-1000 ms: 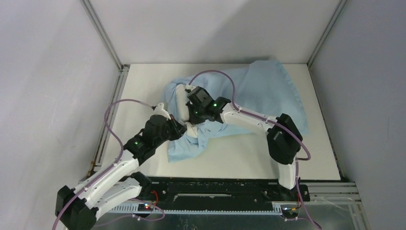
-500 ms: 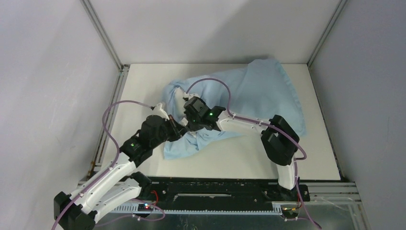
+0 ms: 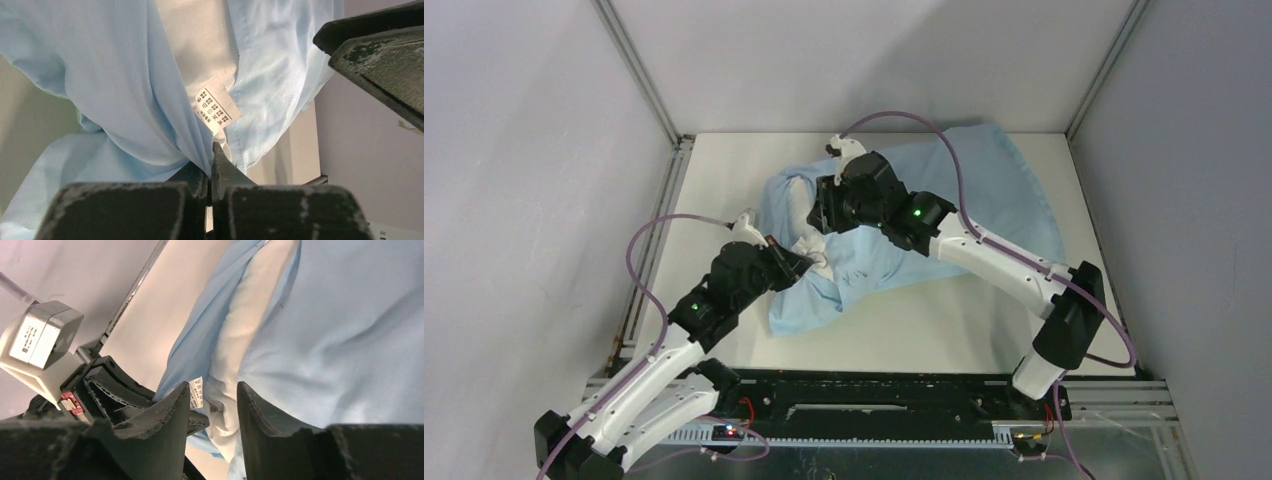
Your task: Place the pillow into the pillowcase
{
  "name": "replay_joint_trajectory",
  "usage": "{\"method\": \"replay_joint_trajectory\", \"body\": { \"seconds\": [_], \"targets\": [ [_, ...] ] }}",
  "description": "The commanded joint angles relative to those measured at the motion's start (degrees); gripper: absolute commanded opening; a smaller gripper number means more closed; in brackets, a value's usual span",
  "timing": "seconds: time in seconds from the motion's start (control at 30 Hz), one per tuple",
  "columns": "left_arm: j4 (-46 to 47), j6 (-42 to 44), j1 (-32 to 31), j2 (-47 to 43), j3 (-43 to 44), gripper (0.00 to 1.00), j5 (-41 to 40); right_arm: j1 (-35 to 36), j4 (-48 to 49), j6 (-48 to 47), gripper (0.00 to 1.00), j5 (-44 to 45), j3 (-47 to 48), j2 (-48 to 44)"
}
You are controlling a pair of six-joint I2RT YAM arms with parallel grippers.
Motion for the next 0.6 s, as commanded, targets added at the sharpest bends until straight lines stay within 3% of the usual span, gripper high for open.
{"method": "replay_joint_trajectory", "body": {
  "seconds": [0.0,0.3,0.4,0.57],
  "targets": [
    [2.4,0.6,1.0,-1.5,2.0,0.0,-1.2,1.2,-4.9,-2.3,0.41,5.6,1.9,4.3],
    [3.4,1.5,0.3,0.2,14.4,0.0,1.7,0.4,-2.2,0.8,0.36,7.9,-9.3,18.7],
    [5.7,0.6,0.2,1.7,12.8,0.0,2.2,-0.9,-0.4,2.6,0.36,3.1,-11.9,15.3],
    [9.1,-0.6,0.5,4.9,7.4,0.0,4.2,-2.1,-0.1,2.8,0.44,2.4,-12.7,2.4]
  ]
}}
